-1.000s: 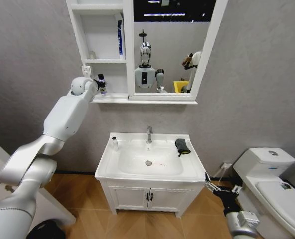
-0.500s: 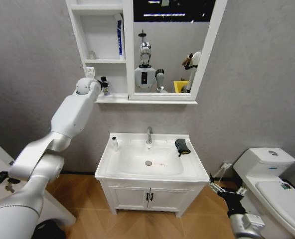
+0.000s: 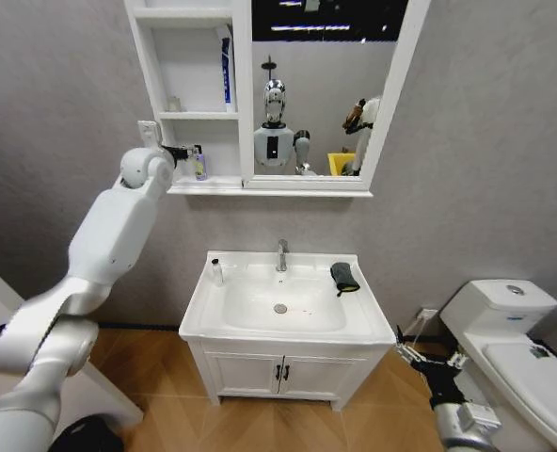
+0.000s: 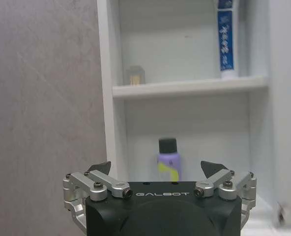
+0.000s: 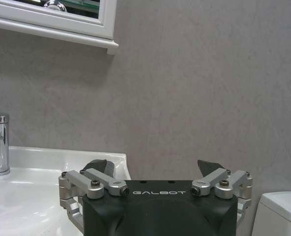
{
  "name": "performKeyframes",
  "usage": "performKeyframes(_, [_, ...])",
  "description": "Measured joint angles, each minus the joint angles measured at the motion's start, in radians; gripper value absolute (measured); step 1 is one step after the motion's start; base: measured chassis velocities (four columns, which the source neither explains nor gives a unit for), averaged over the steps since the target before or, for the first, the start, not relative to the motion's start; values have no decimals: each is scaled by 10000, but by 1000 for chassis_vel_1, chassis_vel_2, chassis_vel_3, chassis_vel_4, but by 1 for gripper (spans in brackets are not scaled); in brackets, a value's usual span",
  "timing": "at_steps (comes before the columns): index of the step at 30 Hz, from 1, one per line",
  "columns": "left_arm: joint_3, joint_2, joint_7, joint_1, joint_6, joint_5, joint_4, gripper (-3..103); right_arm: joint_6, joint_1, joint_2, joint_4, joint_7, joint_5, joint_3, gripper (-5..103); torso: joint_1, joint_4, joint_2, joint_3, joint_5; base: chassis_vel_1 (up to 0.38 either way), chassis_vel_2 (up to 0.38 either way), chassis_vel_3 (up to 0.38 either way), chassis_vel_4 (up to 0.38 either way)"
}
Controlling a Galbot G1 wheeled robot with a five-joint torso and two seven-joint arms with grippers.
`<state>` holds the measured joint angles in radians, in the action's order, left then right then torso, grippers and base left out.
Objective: Move facial cleanser and shampoo from washbasin to cabinet, then wipe washbasin with towel.
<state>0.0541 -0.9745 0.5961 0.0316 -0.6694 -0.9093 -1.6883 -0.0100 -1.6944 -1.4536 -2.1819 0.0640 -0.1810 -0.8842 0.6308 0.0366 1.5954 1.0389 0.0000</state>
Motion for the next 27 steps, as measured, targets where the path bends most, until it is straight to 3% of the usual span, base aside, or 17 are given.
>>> performKeyframes(1, [0,0,0,0,0,0,0,100,0,0,0,0,0,0,0,100,0,0,0,0,0,0,0,0,0])
performKeyframes(3, [479,270,575,2180,67,614,-1719,100,121,133,-11,17,-3,72,42,100,1,1,-1,1,0,0,0,0,0])
performKeyframes(9, [923,161,382,4158,403,1518,-2451,100,236,224,27,76,-7,120,70,100,1,3,0,1,-3,0,0,0,0])
performKeyframes(10, [1300,-234,-268,5979,1078,2744,-2489,100,291,275,46,135,-12,161,118,100,3,4,-1,3,-9,0,0,0,0])
performKeyframes(11, [1489,-750,-975,7319,2298,4142,-2011,100,307,293,20,156,-15,212,199,100,3,1,0,2,4,0,0,0,0])
performKeyframes(12, [1489,-750,-975,7319,2298,4142,-2011,100,307,293,20,156,-15,212,199,100,3,1,0,2,4,0,0,0,0])
performKeyframes(13, [1536,-1286,-1396,8152,3000,4914,-1506,100,309,292,-8,167,-15,265,262,100,3,3,-1,3,-6,0,0,0,0])
performKeyframes(14, [1540,-1731,-1617,8508,3353,5336,-1100,100,317,292,-19,168,-17,299,293,100,4,4,-2,3,-3,0,0,0,0])
performKeyframes(16, [1468,-2365,-1944,8636,3823,5875,-353,100,377,295,-10,168,-22,329,305,100,3,1,-1,2,2,0,0,0,0])
performKeyframes(19, [1312,-2966,-2213,8287,4100,6274,523,100,414,305,-6,155,-24,344,306,100,4,-1,-1,3,3,0,0,0,0])
performKeyframes(20, [1312,-2966,-2213,8287,4100,6274,523,100,414,305,-6,155,-24,344,306,100,4,-1,-1,3,3,0,0,0,0])
performKeyframes(24, [1189,-4066,-2432,7098,4257,6756,2132,100,422,228,-19,86,-16,371,264,100,7,-4,-2,3,4,0,0,0,0])
performKeyframes(27, [1157,-4394,-2524,6564,4266,6934,2944,100,384,192,-19,110,1,373,223,100,7,-3,-2,3,3,0,0,0,0])
